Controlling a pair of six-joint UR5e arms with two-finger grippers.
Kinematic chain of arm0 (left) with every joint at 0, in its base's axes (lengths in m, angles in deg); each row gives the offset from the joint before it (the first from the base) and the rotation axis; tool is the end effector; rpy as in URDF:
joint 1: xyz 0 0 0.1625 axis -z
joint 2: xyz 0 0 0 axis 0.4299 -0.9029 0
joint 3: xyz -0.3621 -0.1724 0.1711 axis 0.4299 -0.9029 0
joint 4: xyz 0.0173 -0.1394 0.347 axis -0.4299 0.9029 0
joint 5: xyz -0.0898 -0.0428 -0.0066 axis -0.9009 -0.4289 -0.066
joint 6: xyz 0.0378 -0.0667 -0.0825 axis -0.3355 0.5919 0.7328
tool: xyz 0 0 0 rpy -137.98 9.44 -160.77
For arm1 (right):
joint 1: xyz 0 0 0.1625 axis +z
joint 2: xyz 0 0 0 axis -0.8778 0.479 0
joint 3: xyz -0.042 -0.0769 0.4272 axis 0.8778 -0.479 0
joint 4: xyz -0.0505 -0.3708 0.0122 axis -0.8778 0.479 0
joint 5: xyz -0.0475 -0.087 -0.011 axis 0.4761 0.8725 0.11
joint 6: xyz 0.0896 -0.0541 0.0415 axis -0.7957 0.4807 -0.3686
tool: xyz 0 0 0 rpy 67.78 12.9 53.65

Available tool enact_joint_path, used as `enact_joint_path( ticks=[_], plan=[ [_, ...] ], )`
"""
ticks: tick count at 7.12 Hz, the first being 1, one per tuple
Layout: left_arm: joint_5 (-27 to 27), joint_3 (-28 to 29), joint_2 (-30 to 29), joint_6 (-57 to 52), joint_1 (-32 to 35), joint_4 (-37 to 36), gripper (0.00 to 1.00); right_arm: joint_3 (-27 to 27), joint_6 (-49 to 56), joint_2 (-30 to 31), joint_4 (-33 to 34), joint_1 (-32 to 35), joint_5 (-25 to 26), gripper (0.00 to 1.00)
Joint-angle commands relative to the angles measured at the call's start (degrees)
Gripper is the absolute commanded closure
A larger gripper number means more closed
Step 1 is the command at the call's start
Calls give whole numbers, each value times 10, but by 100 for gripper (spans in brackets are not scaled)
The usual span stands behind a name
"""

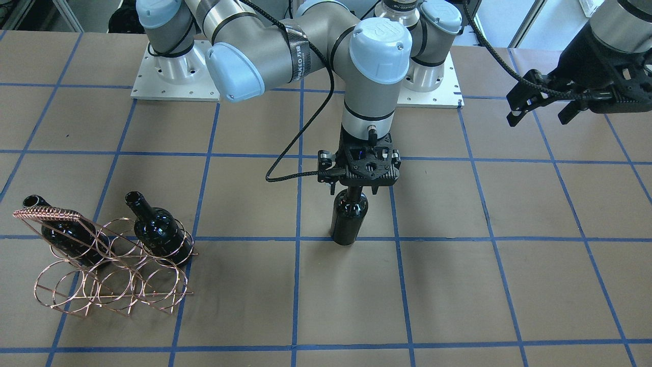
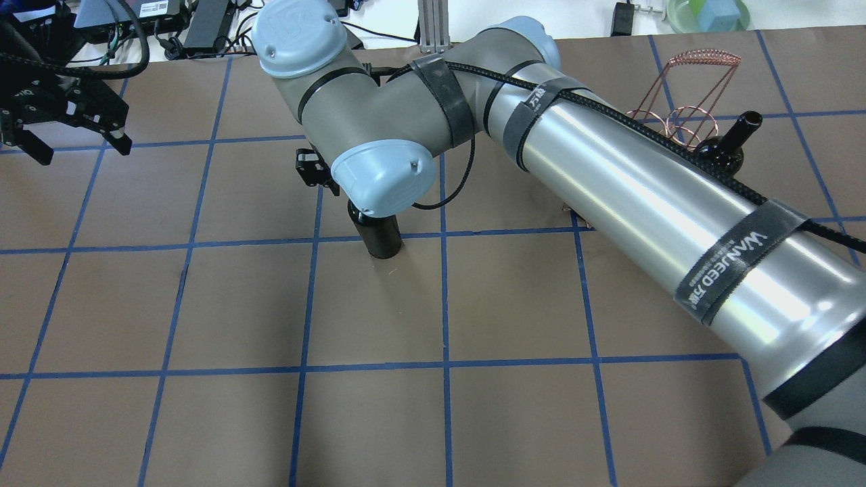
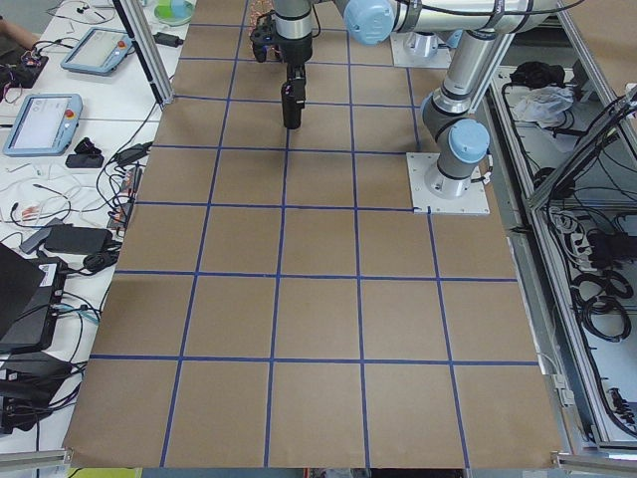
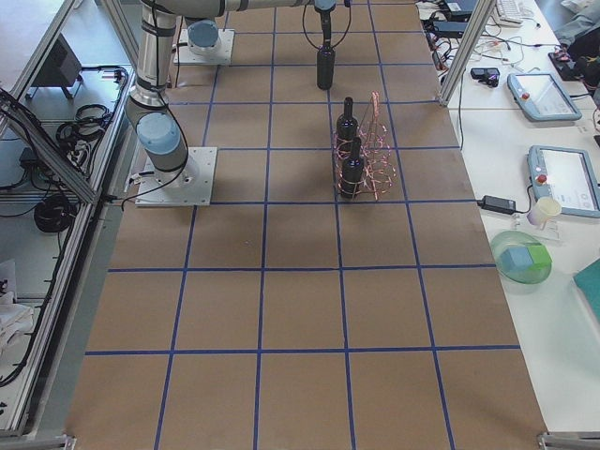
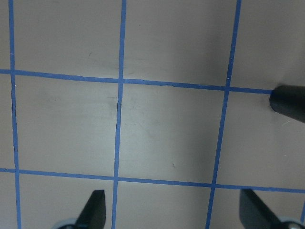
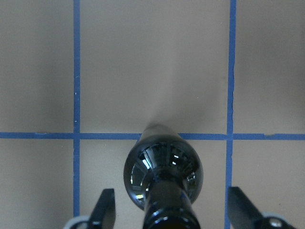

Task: Place wine into wine basket
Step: 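Grasp the bottle neck with the right gripper and lift it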

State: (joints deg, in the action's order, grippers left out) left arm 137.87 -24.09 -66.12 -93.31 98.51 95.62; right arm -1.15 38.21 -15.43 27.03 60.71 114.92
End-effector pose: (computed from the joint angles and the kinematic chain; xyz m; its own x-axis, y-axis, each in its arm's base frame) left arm 0.0010 -0.4564 0.5254 -0.9958 -0.0915 -0.0032 -0.0915 0.9951 0.0372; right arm 0.4538 -0.4846 0.3760 -0.9998 -0.0149 -0.0111 -0.0134 0.9922 -0.1242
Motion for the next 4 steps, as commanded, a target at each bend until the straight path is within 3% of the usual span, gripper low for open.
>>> enact_joint_path(
  ticks=[1, 2, 4],
  plan=[
    [0, 0, 0, 0, 0, 1, 0, 1, -4, 2, 0, -2, -3, 58],
    [0, 0, 0, 0, 0, 0, 0, 0, -1, 3, 0, -2, -5, 69],
    [0, 0, 0, 0, 0, 1, 0, 0, -1, 4, 3, -3, -7, 79]
  ],
)
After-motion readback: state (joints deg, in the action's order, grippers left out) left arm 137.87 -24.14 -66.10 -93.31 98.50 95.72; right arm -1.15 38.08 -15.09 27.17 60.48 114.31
